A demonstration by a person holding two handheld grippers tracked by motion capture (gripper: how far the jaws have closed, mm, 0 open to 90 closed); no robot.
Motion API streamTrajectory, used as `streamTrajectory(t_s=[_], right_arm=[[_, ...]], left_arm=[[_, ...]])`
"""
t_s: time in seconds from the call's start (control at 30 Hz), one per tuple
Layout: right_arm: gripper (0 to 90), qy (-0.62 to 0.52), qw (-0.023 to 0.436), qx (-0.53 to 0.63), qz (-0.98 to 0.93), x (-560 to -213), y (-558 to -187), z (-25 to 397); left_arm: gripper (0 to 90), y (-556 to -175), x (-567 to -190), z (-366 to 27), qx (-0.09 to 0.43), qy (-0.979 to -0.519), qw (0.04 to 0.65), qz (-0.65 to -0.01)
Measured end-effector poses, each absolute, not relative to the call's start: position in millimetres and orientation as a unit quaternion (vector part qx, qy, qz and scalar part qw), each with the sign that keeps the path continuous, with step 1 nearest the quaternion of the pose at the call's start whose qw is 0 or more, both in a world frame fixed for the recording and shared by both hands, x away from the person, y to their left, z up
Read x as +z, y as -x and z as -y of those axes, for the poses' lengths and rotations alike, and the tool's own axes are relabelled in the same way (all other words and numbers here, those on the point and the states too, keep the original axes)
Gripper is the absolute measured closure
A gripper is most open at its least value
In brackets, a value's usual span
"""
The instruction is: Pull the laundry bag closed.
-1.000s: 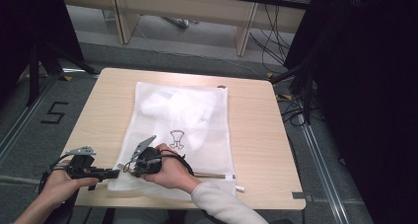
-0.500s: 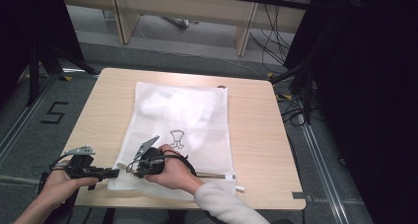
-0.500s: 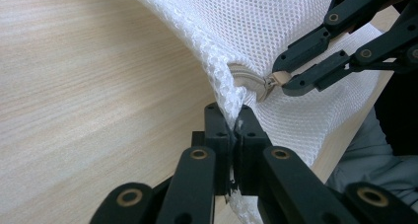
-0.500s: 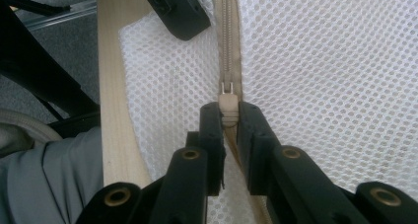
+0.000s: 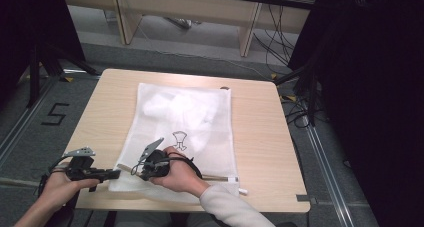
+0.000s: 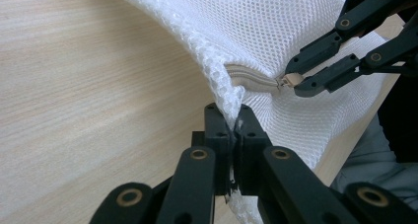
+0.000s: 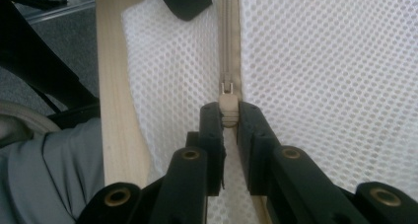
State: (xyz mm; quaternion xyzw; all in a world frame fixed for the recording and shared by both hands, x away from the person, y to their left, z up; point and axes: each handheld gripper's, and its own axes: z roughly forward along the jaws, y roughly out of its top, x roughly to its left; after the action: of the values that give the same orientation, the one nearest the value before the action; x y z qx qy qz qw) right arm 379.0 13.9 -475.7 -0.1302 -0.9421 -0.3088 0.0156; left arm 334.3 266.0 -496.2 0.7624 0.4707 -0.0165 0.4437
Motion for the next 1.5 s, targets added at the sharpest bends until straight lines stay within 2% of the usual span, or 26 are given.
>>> streamTrajectory(t_s=[1.5], right_arm=[[82.3, 0.143, 0.006, -0.296, 0.944, -467.5, -382.0, 20.2]], left_arm=[[86.0, -335.4, -496.8, -266.7, -0.014, -0.757, 0.438, -0.484]])
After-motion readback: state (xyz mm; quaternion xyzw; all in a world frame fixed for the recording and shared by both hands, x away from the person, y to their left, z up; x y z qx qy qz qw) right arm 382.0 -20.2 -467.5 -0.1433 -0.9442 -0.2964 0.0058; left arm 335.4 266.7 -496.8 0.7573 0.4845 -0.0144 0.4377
